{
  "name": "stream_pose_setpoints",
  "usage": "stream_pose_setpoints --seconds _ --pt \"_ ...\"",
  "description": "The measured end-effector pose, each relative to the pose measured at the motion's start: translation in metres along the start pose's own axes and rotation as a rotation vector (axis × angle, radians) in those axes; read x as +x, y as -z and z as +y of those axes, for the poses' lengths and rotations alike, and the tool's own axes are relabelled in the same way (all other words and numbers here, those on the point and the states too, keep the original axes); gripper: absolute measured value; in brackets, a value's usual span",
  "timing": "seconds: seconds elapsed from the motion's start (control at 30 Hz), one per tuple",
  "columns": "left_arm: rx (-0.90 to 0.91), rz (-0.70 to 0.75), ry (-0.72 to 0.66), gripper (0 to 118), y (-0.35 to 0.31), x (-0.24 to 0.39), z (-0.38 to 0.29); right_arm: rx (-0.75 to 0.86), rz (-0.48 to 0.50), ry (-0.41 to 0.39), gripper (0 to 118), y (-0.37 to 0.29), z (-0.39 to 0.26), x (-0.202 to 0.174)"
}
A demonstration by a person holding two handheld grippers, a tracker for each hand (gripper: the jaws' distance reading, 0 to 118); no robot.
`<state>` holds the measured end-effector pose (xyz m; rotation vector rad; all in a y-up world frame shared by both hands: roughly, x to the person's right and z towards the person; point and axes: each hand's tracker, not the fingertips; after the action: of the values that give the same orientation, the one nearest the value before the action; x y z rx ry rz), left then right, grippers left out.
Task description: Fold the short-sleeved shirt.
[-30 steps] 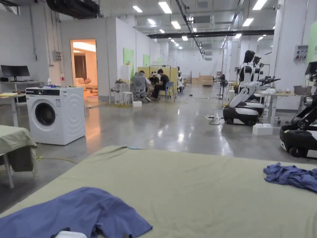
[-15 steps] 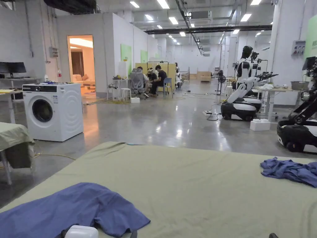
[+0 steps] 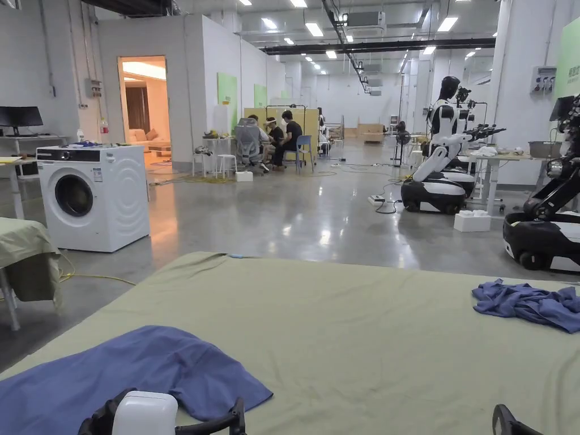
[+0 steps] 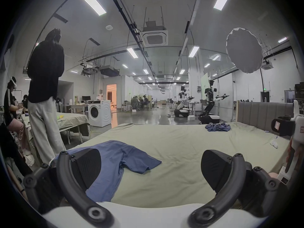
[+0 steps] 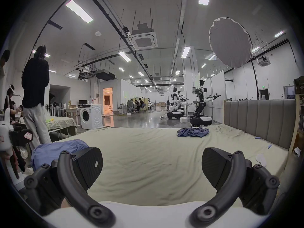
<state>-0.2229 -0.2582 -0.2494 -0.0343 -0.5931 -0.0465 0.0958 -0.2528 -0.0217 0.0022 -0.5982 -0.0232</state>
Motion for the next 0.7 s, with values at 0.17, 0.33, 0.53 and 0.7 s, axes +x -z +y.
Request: stream_pose_setpoints --seconds 0.17,0.33,0.53,0.7 --pt "-0.026 0.006 0.015 118 0.0030 0.0005 -0.0020 -0.015 -0.013 -0.006 118 -0.0036 0.0058 -0.0096" --pt "-0.037 -0.012 0.004 118 0.0027 0.0003 -0.0042 -0.019 -0.021 -0.034 118 0.0002 0.0011 -0.0051" --pt "-0.033 -0.031 -0.012 118 0.0013 0.0010 -0.0030 -0.026 -0.030 -0.027 118 0.0010 -0.0009 -0.0036" --pt "-0.030 -0.053 0.010 104 -0.0017 0.0077 -0.0022 -0.033 -0.046 -0.014 118 0.0014 -0.0040 -0.0014"
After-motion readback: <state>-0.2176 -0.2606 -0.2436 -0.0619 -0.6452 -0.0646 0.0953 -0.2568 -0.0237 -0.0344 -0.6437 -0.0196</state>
